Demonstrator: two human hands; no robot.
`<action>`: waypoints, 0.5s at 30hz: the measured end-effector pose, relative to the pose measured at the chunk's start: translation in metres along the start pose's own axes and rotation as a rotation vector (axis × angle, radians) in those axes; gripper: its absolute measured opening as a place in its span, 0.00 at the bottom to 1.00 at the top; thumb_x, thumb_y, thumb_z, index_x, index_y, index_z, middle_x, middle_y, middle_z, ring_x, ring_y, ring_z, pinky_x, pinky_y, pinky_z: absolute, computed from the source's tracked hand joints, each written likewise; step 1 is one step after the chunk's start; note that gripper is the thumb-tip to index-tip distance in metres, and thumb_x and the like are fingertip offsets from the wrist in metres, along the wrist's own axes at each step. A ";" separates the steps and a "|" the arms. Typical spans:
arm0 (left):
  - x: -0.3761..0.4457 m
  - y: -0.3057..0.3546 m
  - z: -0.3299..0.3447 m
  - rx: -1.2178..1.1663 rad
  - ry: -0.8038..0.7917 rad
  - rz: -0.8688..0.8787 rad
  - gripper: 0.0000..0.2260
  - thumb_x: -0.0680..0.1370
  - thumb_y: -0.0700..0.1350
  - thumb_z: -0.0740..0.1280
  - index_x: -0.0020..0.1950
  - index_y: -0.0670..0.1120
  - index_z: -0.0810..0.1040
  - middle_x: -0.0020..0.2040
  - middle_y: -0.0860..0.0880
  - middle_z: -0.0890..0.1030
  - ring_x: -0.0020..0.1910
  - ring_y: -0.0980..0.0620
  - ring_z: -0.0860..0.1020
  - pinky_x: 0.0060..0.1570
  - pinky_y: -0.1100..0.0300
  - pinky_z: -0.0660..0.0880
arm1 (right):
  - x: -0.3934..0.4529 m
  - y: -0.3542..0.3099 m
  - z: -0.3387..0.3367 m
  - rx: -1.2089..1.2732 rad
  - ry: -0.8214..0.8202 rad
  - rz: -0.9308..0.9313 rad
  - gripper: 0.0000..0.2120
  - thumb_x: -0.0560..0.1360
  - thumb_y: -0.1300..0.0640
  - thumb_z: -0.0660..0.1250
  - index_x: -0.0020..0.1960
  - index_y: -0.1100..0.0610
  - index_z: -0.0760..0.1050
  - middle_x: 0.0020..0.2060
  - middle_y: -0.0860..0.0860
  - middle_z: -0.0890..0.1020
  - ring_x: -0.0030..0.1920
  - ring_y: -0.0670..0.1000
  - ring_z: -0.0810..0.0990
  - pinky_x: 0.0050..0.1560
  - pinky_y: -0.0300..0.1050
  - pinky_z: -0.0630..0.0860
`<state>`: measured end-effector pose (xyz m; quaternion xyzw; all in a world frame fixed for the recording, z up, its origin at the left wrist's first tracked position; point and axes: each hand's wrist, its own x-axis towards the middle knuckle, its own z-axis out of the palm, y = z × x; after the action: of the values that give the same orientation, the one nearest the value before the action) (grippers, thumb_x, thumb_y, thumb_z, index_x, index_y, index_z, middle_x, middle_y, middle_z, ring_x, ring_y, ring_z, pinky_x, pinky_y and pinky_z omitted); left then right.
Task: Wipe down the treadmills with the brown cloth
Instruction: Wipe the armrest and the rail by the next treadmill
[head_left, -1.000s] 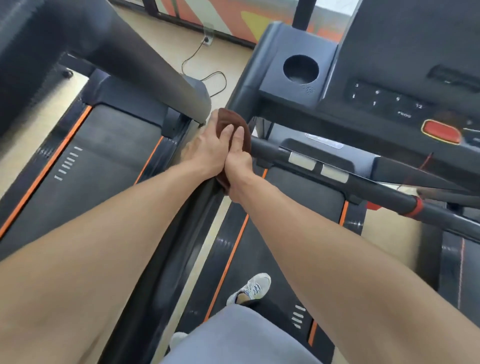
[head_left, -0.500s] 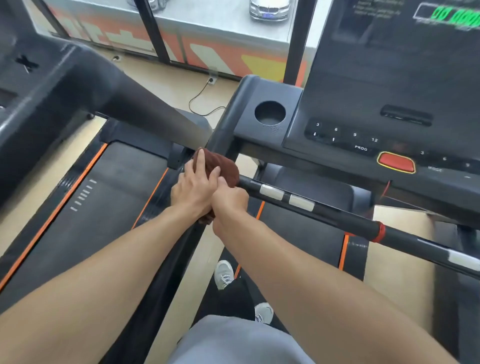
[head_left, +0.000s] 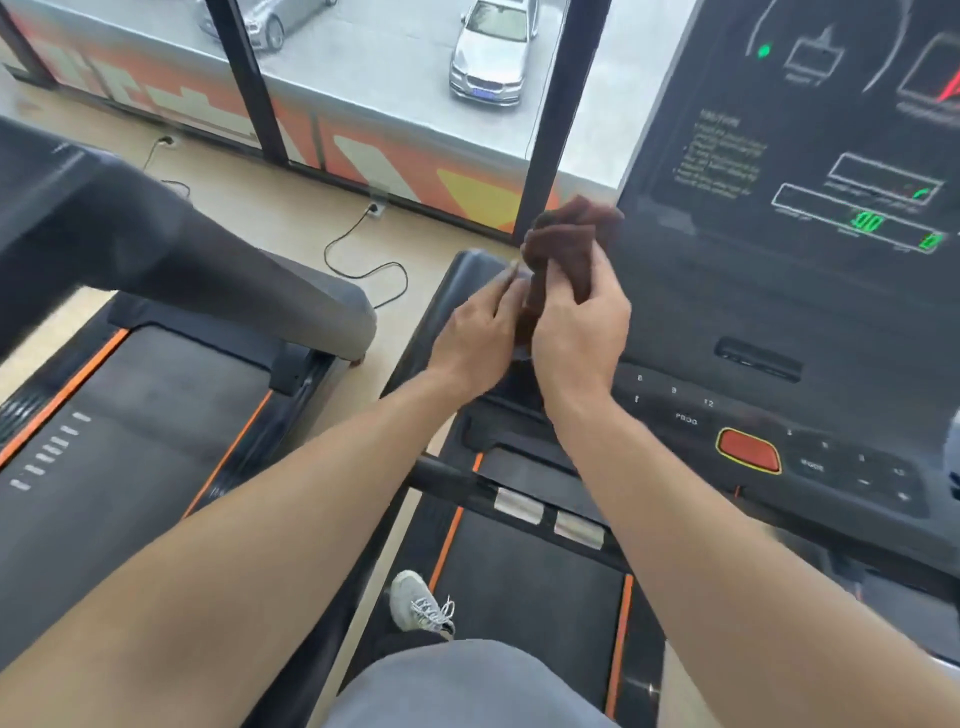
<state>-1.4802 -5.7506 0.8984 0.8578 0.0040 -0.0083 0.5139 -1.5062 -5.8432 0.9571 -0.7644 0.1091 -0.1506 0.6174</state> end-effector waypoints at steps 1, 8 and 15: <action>0.007 -0.006 -0.003 0.009 0.048 -0.028 0.23 0.85 0.58 0.54 0.80 0.57 0.63 0.77 0.51 0.70 0.74 0.49 0.69 0.71 0.52 0.66 | 0.013 -0.002 -0.001 -0.098 -0.025 -0.055 0.17 0.80 0.53 0.64 0.67 0.44 0.78 0.55 0.44 0.85 0.56 0.49 0.83 0.61 0.55 0.79; 0.008 -0.081 -0.022 0.290 0.160 -0.296 0.23 0.85 0.47 0.57 0.80 0.48 0.62 0.77 0.46 0.68 0.74 0.43 0.67 0.71 0.46 0.64 | 0.030 0.022 0.004 -1.133 -0.641 -0.081 0.26 0.75 0.31 0.67 0.68 0.43 0.77 0.63 0.45 0.82 0.65 0.51 0.78 0.61 0.50 0.74; 0.009 -0.089 -0.015 0.329 0.184 -0.310 0.22 0.85 0.49 0.55 0.80 0.48 0.63 0.76 0.46 0.70 0.72 0.43 0.69 0.69 0.47 0.66 | 0.030 0.081 0.025 -1.207 -0.846 -0.112 0.54 0.73 0.23 0.58 0.84 0.55 0.41 0.83 0.57 0.53 0.83 0.55 0.50 0.82 0.53 0.44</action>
<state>-1.4725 -5.6956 0.8269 0.9162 0.1812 -0.0093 0.3572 -1.4672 -5.8484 0.8762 -0.9682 -0.1133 0.2118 0.0704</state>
